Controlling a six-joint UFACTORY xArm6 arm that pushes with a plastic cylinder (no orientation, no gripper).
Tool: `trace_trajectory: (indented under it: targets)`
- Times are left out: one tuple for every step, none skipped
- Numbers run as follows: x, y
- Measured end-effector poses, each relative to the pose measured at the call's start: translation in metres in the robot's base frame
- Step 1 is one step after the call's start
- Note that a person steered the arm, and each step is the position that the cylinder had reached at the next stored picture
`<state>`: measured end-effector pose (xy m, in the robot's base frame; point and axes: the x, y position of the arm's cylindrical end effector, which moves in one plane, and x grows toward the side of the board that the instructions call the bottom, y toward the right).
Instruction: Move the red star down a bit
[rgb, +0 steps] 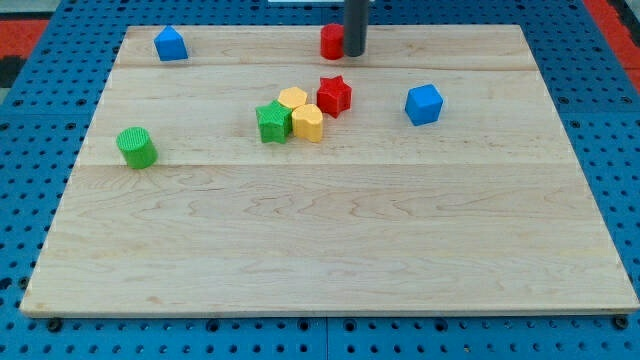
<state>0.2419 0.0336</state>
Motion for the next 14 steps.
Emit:
trace_trajectory:
  targets:
    - [0.000,0.006]
    - [0.010,0.013]
    - [0.043,0.045]
    - [0.040,0.072]
    - [0.040,0.002]
    - [0.040,-0.092]
    - [0.050,-0.086]
    - [0.072,-0.061]
    - [0.075,-0.048]
    - [0.075,-0.051]
    - [0.075,-0.055]
    - [0.075,-0.068]
    - [0.074,-0.054]
    - [0.070,-0.022]
